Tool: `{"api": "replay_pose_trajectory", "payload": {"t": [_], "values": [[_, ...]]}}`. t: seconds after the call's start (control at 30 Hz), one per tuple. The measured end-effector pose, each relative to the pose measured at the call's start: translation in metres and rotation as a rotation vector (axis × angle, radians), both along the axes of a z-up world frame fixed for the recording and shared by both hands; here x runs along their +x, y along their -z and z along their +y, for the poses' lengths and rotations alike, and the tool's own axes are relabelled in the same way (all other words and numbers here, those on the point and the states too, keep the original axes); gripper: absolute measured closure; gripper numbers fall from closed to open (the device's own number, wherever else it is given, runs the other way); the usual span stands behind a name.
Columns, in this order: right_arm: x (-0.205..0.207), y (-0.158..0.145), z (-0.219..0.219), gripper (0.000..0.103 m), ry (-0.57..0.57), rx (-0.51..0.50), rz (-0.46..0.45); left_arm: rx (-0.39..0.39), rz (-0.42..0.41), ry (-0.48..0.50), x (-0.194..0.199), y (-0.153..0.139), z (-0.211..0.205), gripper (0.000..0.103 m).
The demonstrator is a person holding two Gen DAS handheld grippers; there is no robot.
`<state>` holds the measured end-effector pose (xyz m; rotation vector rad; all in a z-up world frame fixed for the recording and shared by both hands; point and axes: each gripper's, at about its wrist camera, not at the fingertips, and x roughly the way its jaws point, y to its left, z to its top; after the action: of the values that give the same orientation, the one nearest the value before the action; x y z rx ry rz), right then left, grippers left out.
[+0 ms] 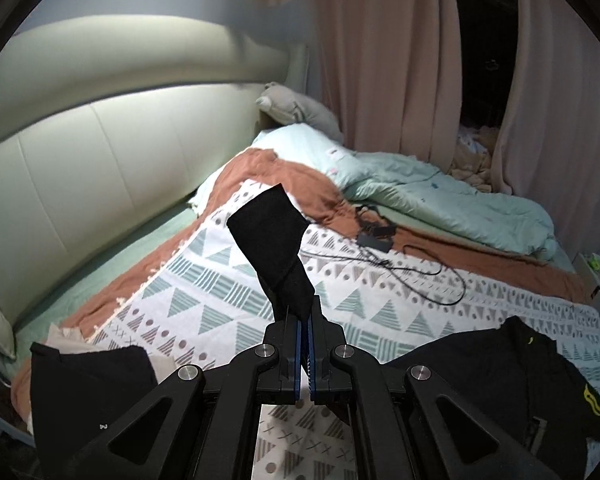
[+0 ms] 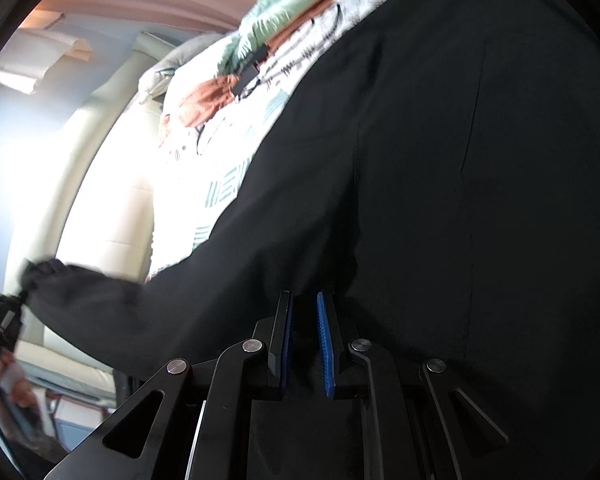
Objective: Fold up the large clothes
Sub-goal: 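Lift the sleeve with the left gripper and carry it across the jacket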
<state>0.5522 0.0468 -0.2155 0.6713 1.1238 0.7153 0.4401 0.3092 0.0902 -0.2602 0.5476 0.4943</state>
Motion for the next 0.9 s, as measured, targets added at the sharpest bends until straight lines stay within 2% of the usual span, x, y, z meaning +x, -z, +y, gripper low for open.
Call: {"api": "replay_pose_trajectory", "payload": {"t": [0.1, 0.17, 0.23, 0.3, 0.43, 0.63, 0.67, 0.73, 0.9], "values": [[-0.002, -0.008, -0.012, 0.089, 0.016, 0.029, 0.007, 0.022, -0.044, 0.063, 0.007, -0.030, -0.032, 0.102], [-0.003, -0.014, -0.022, 0.084, 0.032, 0.025, -0.007, 0.035, -0.070, 0.100, 0.012, -0.046, -0.053, 0.102], [-0.008, -0.025, -0.037, 0.067, 0.062, 0.013, -0.024, 0.041, -0.090, 0.136, 0.015, -0.058, -0.074, 0.102], [-0.014, -0.032, -0.053, 0.059, 0.094, 0.011, -0.038, 0.046, -0.105, 0.172, 0.021, -0.068, -0.096, 0.102], [-0.032, -0.047, -0.095, 0.058, 0.167, 0.004, -0.060, 0.047, -0.128, 0.242, 0.035, -0.083, -0.138, 0.102], [-0.056, -0.075, -0.155, 0.057, 0.258, -0.009, -0.113, 0.033, -0.135, 0.358, 0.058, -0.091, -0.205, 0.102], [-0.060, -0.078, -0.164, 0.055, 0.276, -0.016, -0.126, 0.038, -0.130, 0.380, 0.062, -0.091, -0.218, 0.102], [-0.070, -0.083, -0.190, 0.044, 0.324, -0.039, -0.152, 0.038, -0.122, 0.426, 0.072, -0.088, -0.243, 0.102], [-0.083, -0.072, -0.249, 0.043, 0.435, -0.072, -0.133, -0.004, -0.099, 0.537, 0.098, -0.071, -0.295, 0.102]]}}
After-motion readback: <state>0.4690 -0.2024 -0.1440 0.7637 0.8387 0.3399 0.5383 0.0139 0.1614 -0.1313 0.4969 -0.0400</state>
